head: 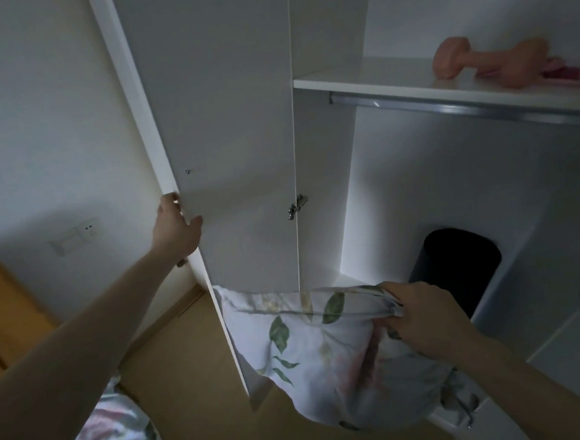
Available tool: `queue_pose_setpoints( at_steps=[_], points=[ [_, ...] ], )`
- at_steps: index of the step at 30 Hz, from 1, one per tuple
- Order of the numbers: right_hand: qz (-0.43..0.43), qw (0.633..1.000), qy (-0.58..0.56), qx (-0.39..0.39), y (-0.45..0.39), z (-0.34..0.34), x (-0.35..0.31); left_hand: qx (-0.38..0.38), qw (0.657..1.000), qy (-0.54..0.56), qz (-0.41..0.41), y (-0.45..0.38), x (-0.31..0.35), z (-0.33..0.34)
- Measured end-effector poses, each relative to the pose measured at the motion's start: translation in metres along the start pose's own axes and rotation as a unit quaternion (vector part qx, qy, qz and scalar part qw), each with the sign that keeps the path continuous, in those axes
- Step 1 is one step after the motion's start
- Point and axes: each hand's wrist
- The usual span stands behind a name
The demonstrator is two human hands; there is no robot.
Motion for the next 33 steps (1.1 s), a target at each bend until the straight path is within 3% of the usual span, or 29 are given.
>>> queue_pose_setpoints(
  at_steps=[3,9,19,25,33],
  points=[
    [0.001,1.000,-0.004,0.004,0.004,-0.008,0.003,0.017,1.000,-0.019,0.000,0.004,0.009,0.005],
    [0.009,1.000,-0.014,0.005,0.013,-0.020,0.012,-0.001,0.996,-0.017,0.084,0.039,0.052,0.024],
    [0.015,1.000,-0.004,-0.004,0.025,-0.051,0.039,-0.113,0.968,-0.067,0.214,0.051,0.140,0.084],
    [0.048,0.999,0.002,-0.013,0.027,-0.068,0.063,-0.177,0.934,-0.076,0.301,0.040,0.205,0.142],
    [0.080,0.997,-0.011,0.001,0.025,-0.080,0.087,-0.263,0.900,-0.075,0.339,0.000,0.269,0.214]
  ],
)
Point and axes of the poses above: each hand's wrist, its own y-axis away from the middle knuckle, its own z-axis out of the palm, x = y × z, and after that the axes turned 15 degrees about z, right-handed
